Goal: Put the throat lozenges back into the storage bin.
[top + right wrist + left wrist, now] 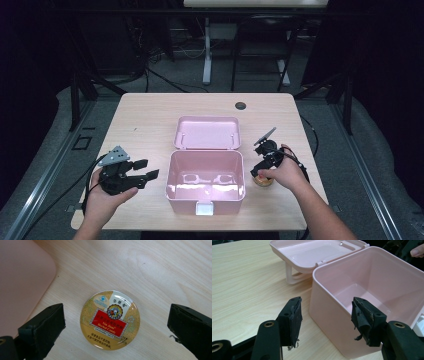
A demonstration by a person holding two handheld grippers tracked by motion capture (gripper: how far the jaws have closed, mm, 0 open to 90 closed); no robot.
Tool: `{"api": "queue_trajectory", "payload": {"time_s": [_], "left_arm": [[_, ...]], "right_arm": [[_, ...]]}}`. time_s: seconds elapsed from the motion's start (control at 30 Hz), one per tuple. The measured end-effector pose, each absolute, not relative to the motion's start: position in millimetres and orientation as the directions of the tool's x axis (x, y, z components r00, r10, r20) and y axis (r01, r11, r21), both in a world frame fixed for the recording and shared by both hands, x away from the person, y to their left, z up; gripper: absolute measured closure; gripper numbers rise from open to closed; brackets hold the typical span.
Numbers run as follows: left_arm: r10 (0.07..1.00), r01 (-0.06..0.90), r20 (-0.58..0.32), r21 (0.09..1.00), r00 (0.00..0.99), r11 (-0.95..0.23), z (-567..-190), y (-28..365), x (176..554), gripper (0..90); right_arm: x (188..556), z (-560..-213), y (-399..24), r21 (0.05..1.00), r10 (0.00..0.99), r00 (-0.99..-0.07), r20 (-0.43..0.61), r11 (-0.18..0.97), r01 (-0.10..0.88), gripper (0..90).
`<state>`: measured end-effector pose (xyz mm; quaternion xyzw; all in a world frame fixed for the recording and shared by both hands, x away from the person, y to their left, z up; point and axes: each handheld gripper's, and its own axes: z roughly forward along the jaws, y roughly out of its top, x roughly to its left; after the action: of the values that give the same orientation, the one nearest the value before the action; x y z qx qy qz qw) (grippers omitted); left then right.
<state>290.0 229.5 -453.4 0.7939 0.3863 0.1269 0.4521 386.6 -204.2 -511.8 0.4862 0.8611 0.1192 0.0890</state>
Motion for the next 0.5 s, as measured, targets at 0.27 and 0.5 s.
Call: {"api": "queue_trajectory", "payload": {"time_s": [0.27, 0.5], "left_arm": [[0.727, 0.498, -0.146, 0.815, 0.671, -0.297, -453, 230, 290, 41.5], [0.728, 0.502, -0.145, 0.811, 0.670, -0.300, -455, 230, 291, 41.5]], "right_arm": [[394, -520, -202, 0.220, 0.870, -0.493, -0.030, 0.487, 0.845, 1.0], [399, -530, -204, 0.161, 0.868, -0.497, -0.013, 0.492, 0.856, 1.9]]}}
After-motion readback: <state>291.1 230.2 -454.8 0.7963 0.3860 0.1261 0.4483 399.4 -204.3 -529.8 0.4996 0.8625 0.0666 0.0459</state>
